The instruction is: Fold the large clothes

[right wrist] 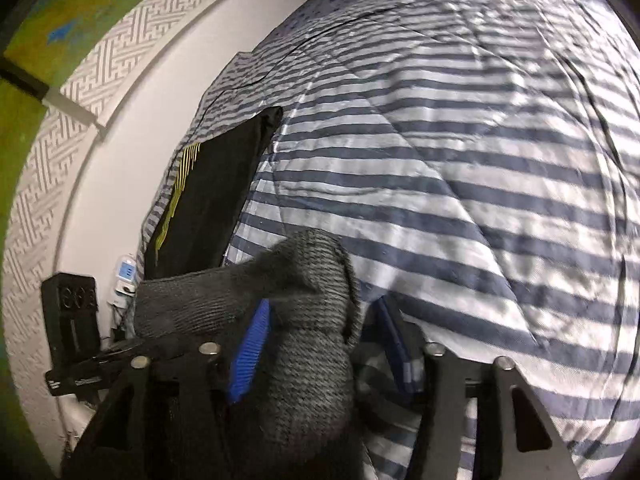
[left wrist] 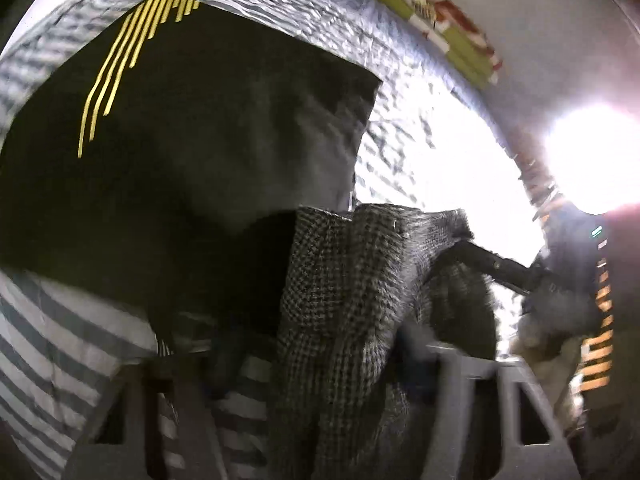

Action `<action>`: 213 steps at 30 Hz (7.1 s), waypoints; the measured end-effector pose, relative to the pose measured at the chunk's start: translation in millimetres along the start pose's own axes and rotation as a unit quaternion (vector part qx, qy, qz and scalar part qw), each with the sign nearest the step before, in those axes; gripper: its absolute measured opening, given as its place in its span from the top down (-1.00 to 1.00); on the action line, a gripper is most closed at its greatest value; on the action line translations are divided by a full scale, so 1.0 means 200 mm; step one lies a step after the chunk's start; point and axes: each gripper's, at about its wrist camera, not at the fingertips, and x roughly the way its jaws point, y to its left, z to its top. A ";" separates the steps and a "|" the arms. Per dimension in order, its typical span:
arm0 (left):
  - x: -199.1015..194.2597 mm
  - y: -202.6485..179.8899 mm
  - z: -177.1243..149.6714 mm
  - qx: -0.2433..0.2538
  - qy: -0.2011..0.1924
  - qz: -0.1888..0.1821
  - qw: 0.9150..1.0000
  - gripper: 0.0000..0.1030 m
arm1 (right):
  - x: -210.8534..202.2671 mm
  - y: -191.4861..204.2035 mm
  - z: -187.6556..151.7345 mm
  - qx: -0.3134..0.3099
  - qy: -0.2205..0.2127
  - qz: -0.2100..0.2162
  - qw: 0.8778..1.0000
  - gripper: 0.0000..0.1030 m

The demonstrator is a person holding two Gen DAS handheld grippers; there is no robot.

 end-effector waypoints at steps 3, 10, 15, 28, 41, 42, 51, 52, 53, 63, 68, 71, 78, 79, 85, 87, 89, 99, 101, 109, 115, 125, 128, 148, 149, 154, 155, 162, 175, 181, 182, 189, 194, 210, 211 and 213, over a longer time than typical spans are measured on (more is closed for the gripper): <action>0.01 -0.04 0.00 0.022 0.000 -0.001 1.000 0.44 | 0.01 0.11 0.00 -0.050 0.010 -0.049 0.998 0.62; -0.15 -0.13 -0.06 0.024 -0.015 -0.016 0.999 0.45 | -0.26 0.34 -0.04 -0.119 -0.021 -0.050 0.991 0.73; -0.20 -0.10 -0.11 0.009 -0.011 0.000 1.000 -0.14 | -0.35 0.47 -0.12 -0.162 -0.047 -0.065 0.984 0.74; -0.69 -0.01 -0.41 0.034 -0.058 0.021 0.998 -0.38 | -0.77 0.73 -0.61 -0.266 -0.102 -0.027 0.958 0.76; -1.07 -0.22 -0.58 0.059 -0.077 -0.040 0.995 -0.37 | -0.90 0.74 -1.54 -0.393 -0.073 -0.098 0.911 0.76; -1.05 -0.26 -0.60 0.073 -0.071 -0.041 0.994 -0.36 | -0.88 0.72 -1.58 -0.396 -0.069 -0.105 0.910 0.76; -0.70 -0.57 -1.07 0.210 0.089 -0.042 0.973 -0.35 | -0.77 0.63 -1.79 -0.445 -0.016 -0.155 0.882 0.68; -0.63 -0.58 -1.15 0.226 0.111 -0.025 0.967 -0.35 | -0.76 0.61 -1.79 -0.438 0.004 -0.151 0.886 0.68; -0.59 -0.57 -1.20 0.234 0.123 -0.017 0.964 -0.34 | -0.77 0.59 -1.77 -0.430 0.015 -0.145 0.891 0.62; -0.61 -0.64 -1.34 0.282 0.116 0.001 0.952 -0.34 | -1.01 0.40 -1.39 -0.282 0.011 -0.002 0.959 0.24; -0.63 -0.68 -1.44 0.325 0.140 0.000 0.935 -0.34 | -1.16 0.31 -1.28 -0.245 0.007 0.078 0.966 0.24; -0.60 -0.70 -1.48 0.333 0.144 0.007 0.932 -0.34 | -1.21 0.26 -1.20 -0.206 -0.030 0.031 0.978 0.23; -0.75 -0.70 -1.29 0.261 0.068 -0.020 0.963 -0.24 | -0.94 0.26 -1.06 -0.127 -0.040 0.006 0.991 0.33; -0.74 -0.70 -1.27 0.253 0.068 -0.025 0.965 -0.23 | -0.87 0.27 -1.04 -0.112 -0.032 0.014 0.993 0.34; -0.58 -0.62 -1.33 0.262 0.126 0.009 0.957 -0.21 | -0.56 0.22 -0.95 -0.096 0.006 -0.060 0.994 0.51; -0.56 -0.61 -1.39 0.289 0.117 0.016 0.950 -0.22 | -0.49 0.05 -0.89 -0.051 0.023 -0.097 0.994 1.00; -0.59 -0.61 -1.39 0.291 0.113 0.012 0.950 -0.22 | -0.49 -0.06 -0.86 -0.012 0.022 -0.075 0.997 1.00; -0.90 -0.45 -1.24 0.171 0.049 -0.026 0.984 -0.22 | -0.85 0.10 -1.11 -0.050 -0.036 -0.127 0.990 0.55; -0.94 -0.47 -1.23 0.176 0.034 -0.019 0.984 -0.22 | -0.87 0.17 -1.18 -0.063 -0.040 -0.110 0.991 0.55; -0.81 -0.63 -1.40 0.247 0.108 -0.001 0.963 -0.23 | -0.72 0.40 -1.43 -0.161 0.025 -0.113 0.980 0.55; -0.79 -0.62 -1.43 0.240 0.112 0.020 0.964 -0.24 | -0.73 0.32 -1.50 -0.155 0.044 -0.116 0.980 0.37; -0.79 -0.29 -1.27 0.026 0.115 0.042 0.992 -0.73 | -0.85 0.05 -1.39 -0.013 0.017 -0.114 0.993 -0.30; -0.71 -0.29 -1.28 0.023 0.138 0.042 0.989 -0.74 | -0.79 0.00 -1.37 0.012 0.041 -0.100 0.994 -0.30; -0.59 -0.34 -1.40 0.067 0.146 0.055 0.986 -0.69 | -0.71 -0.04 -1.44 0.039 0.066 -0.076 0.994 -0.52; -0.58 -0.35 -1.39 0.067 0.146 0.052 0.986 -0.58 | -0.70 -0.04 -1.44 0.047 0.070 -0.061 0.995 -0.52; -0.57 -0.41 -1.39 0.073 0.145 0.041 0.986 -0.34 | -0.70 -0.08 -1.41 0.093 0.079 0.014 0.992 -0.52; -0.57 -0.42 -1.40 0.073 0.145 0.040 0.986 -0.30 | -0.71 -0.09 -1.41 0.100 0.078 0.023 0.992 -0.52; -0.54 -0.49 -1.39 0.075 0.144 0.040 0.986 -0.20 | -0.73 -0.07 -1.38 0.084 0.065 0.016 0.994 -0.52; -0.56 -0.59 -1.36 0.101 0.110 0.054 0.987 0.30 | -0.63 0.07 -1.40 0.020 0.069 0.009 0.997 0.57; -0.67 -0.66 -1.31 0.110 0.065 0.047 0.991 0.49 | -0.76 0.13 -1.37 0.011 0.030 0.002 0.999 0.81; -0.70 -0.63 -1.31 0.107 0.063 0.046 0.991 0.50 | -0.77 0.14 -1.36 0.005 0.027 0.000 1.000 0.82; -0.85 -0.59 -1.27 0.123 0.035 0.049 0.991 0.55 | -0.86 0.25 -1.34 -0.029 -0.005 -0.016 0.999 0.84; -0.97 -0.61 -1.18 0.135 0.007 0.053 0.989 0.56 | -0.93 0.39 -1.25 -0.061 -0.036 -0.026 0.997 0.84; -1.43 -0.66 -0.28 0.151 -0.132 0.120 0.972 0.57 | -0.98 0.87 -0.53 -0.143 -0.181 -0.051 0.972 0.85; -1.45 -0.64 -0.20 0.150 -0.139 0.125 0.971 0.57 | -0.95 0.90 -0.48 -0.148 -0.190 -0.054 0.969 0.85; -1.47 -0.61 -0.07 0.147 -0.150 0.135 0.968 0.57 | -0.89 0.95 -0.35 -0.148 -0.205 -0.050 0.966 0.85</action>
